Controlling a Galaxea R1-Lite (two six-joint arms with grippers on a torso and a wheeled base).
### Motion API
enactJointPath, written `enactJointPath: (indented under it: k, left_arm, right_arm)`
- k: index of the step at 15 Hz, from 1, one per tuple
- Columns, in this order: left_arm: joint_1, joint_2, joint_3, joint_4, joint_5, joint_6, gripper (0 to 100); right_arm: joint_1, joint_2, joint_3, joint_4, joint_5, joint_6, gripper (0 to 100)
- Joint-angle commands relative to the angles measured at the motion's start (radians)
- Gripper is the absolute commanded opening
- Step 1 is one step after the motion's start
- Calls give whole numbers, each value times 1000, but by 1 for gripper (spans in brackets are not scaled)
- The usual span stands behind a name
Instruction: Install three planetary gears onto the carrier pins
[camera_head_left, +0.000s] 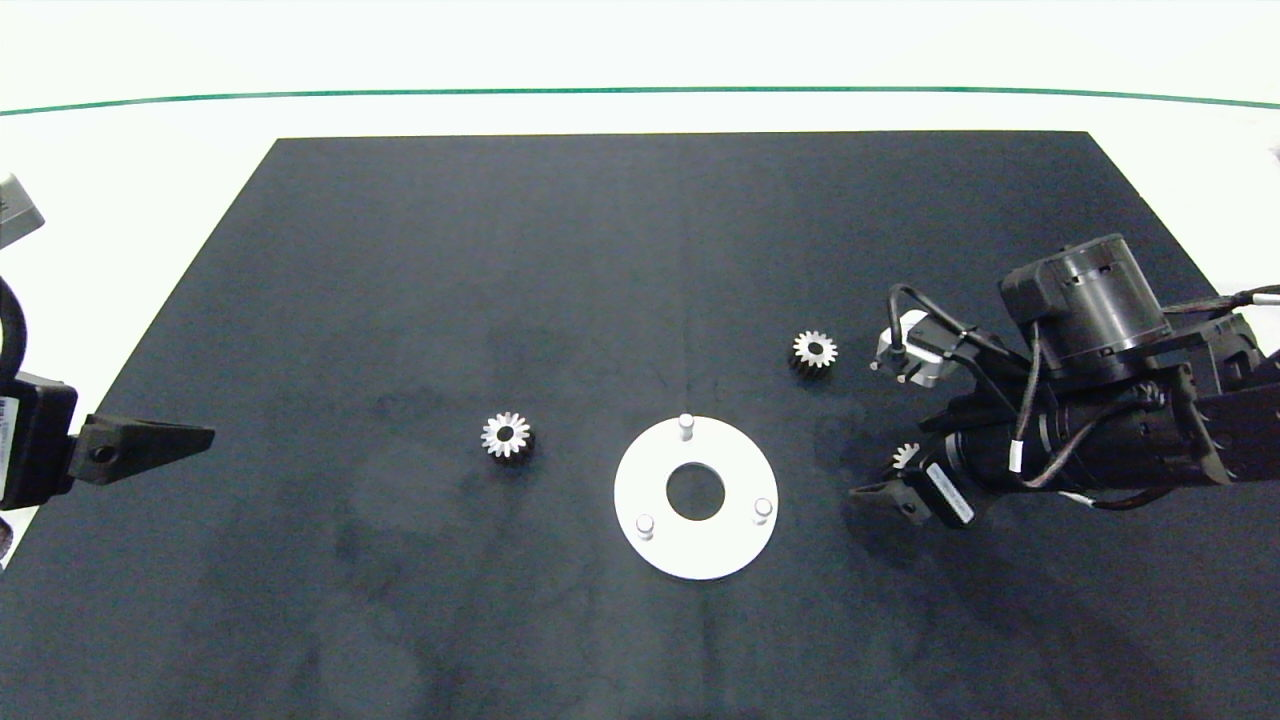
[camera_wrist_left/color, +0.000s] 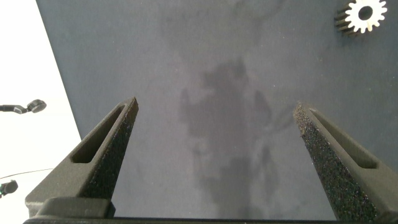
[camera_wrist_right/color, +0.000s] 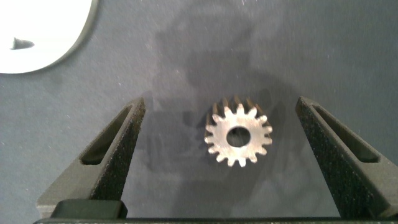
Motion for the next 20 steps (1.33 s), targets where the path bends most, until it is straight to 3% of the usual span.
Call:
enactJointPath:
  k: [1, 11, 20]
  left_arm:
    - [0, -4, 0, 4, 1, 1, 100]
    - [1, -4, 0, 4, 1, 1, 100]
    - [1, -9, -1, 4, 1, 1, 100]
  right_arm:
    - [-24, -1, 6, 0, -1, -2, 100]
    - [-50, 4, 9, 1, 0, 0, 99]
    - [-47, -2, 34, 0, 0, 0, 79]
